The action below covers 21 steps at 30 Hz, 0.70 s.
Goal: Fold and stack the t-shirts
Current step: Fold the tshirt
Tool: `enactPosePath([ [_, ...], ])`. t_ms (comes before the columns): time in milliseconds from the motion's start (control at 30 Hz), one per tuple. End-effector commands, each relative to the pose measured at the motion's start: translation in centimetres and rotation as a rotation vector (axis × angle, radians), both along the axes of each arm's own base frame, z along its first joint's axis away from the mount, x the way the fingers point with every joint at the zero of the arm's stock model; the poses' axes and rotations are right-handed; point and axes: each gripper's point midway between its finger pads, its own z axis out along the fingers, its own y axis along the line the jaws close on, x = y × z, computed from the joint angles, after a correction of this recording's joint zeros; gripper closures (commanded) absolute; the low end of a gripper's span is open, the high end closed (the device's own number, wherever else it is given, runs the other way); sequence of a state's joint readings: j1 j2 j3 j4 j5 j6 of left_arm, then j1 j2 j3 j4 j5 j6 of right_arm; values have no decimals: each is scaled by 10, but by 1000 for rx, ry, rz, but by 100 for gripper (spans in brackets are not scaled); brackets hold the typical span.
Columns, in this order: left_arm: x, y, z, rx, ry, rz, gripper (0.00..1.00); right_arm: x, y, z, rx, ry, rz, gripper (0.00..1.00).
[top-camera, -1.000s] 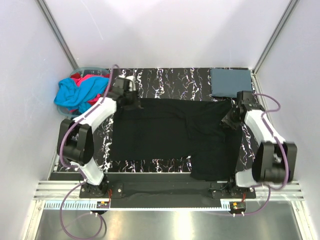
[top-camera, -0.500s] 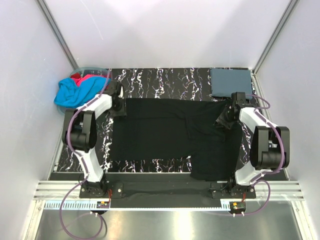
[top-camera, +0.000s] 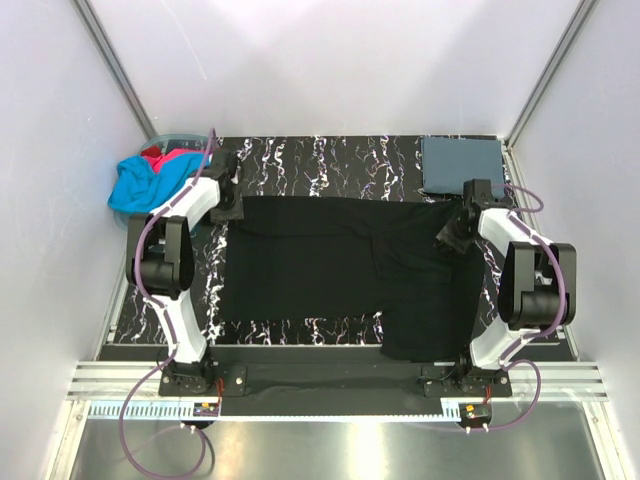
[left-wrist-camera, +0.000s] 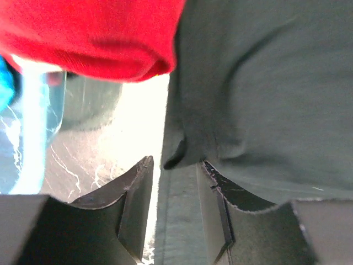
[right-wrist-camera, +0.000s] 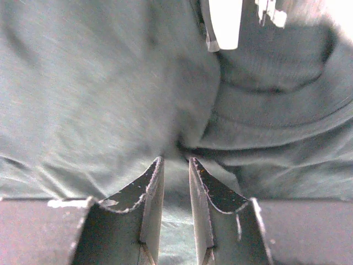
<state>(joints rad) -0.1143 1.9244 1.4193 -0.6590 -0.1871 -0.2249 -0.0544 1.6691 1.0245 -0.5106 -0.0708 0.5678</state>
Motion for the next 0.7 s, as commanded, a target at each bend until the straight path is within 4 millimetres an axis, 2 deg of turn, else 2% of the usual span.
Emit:
enactPosePath([
  [0, 29, -36, 60, -146, -172, -90, 57, 37, -29, 47, -133, -176, -11, 68],
  [67, 33, -55, 62, -223, -179, -135, 57, 48, -37, 49, -122, -207, -8, 67],
  [100, 33, -68, 61, -268, -172, -164, 57, 51, -32, 51, -90, -219, 8, 67],
  [133, 34, -72, 58, -281, -164, -171, 57, 57, -30, 54, -81, -236, 17, 66],
  [200, 38, -69, 48, -268, -147, -150, 57, 65, -26, 61, -67, -278, 52, 65],
  [300, 38, -59, 50, -221, -125, -112, 57, 77, -32, 72, -93, -301, 69, 63],
  [333, 35, -60, 51, -222, -128, -114, 57, 78, -32, 72, -100, -301, 79, 62],
  [367, 40, -60, 60, -224, -166, -117, 56, 79, -35, 72, -115, -299, 88, 62],
  [467, 47, -66, 62, -253, -178, -142, 55, 80, -45, 62, -161, -264, 91, 61],
  [500, 48, -74, 50, -283, -146, -160, 55, 77, -53, 53, -183, -236, 80, 61],
  [533, 51, -77, 48, -298, -142, -164, 55, 77, -57, 49, -191, -229, 82, 61],
  [567, 52, -78, 41, -304, -128, -159, 55, 76, -60, 46, -203, -221, 98, 62],
  [600, 52, -78, 24, -307, -93, -149, 55, 76, -66, 40, -206, -205, 95, 62],
  [667, 53, -79, 11, -308, -66, -141, 55, 79, -72, 38, -224, -200, 117, 62],
])
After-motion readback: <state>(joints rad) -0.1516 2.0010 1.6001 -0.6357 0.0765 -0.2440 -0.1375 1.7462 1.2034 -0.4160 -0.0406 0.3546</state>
